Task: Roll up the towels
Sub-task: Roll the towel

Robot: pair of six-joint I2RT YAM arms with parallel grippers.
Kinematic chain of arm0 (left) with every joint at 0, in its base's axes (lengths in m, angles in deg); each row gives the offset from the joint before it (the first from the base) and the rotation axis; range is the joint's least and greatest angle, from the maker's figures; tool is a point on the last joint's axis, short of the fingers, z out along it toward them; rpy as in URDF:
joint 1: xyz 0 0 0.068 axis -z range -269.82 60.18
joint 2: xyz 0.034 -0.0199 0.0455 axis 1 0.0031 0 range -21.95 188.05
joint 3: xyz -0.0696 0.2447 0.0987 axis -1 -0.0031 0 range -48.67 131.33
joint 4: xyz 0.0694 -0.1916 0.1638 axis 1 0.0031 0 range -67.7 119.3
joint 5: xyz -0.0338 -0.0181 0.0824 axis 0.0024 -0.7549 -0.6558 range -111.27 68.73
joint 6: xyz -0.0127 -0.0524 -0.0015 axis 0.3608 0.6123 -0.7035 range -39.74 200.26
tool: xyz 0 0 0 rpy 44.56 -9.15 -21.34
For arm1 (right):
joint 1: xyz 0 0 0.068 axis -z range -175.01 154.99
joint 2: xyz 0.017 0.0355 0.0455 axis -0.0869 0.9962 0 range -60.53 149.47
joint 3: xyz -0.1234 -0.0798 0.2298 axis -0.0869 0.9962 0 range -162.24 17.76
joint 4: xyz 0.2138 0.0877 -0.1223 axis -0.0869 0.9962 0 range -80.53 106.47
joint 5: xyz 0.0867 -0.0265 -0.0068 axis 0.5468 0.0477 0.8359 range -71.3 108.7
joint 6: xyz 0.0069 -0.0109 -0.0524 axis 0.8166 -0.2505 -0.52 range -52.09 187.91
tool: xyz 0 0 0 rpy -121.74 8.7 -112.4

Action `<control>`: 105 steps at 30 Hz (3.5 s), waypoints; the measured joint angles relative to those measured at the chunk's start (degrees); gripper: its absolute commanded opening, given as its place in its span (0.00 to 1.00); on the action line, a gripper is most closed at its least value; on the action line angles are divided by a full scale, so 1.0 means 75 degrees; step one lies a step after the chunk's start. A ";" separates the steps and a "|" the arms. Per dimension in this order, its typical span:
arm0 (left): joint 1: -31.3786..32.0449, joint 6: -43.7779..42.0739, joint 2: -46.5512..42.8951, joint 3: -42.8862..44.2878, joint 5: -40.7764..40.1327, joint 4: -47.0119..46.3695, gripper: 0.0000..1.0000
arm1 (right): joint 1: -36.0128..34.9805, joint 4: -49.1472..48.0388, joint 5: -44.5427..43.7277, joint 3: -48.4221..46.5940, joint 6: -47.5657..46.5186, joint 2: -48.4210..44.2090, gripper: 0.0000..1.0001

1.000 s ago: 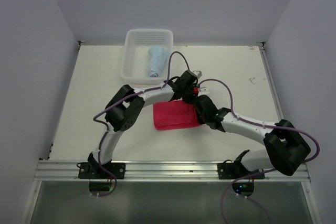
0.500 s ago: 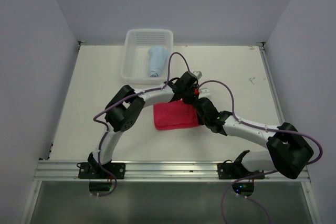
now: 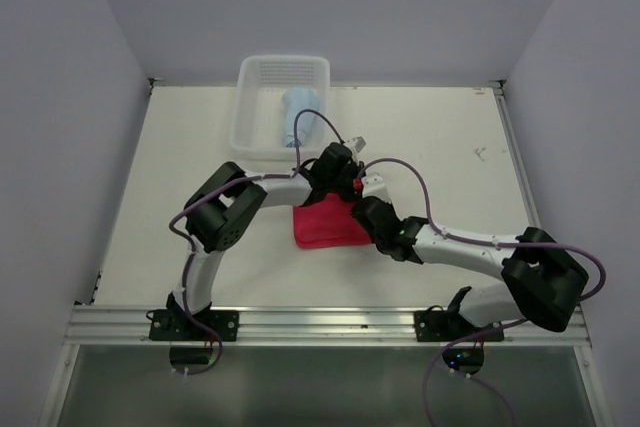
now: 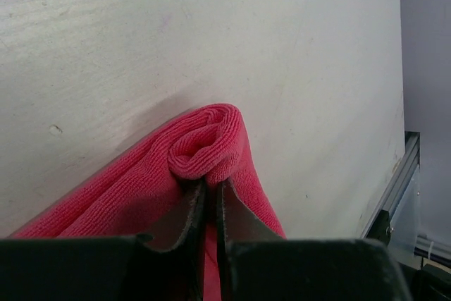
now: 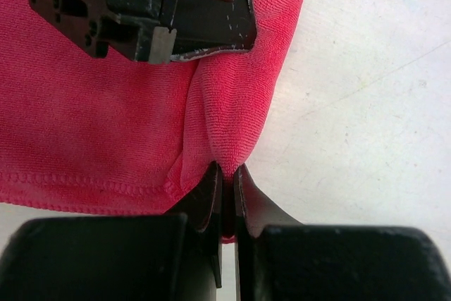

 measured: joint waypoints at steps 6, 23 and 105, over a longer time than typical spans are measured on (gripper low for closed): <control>-0.0221 0.0230 -0.0035 -0.0586 0.0376 -0.0944 0.00 | -0.0434 0.0318 -0.0699 -0.0498 -0.0006 0.0705 0.00; -0.0510 0.0271 -0.0227 -0.1542 0.0729 -0.2331 0.00 | -0.1367 0.1268 -0.2428 -0.1728 0.0055 0.2806 0.00; -0.1029 -0.0172 -0.1510 -0.2419 0.0676 -0.2043 0.33 | 0.1349 -0.1778 0.3620 0.0752 0.1542 -0.0020 0.00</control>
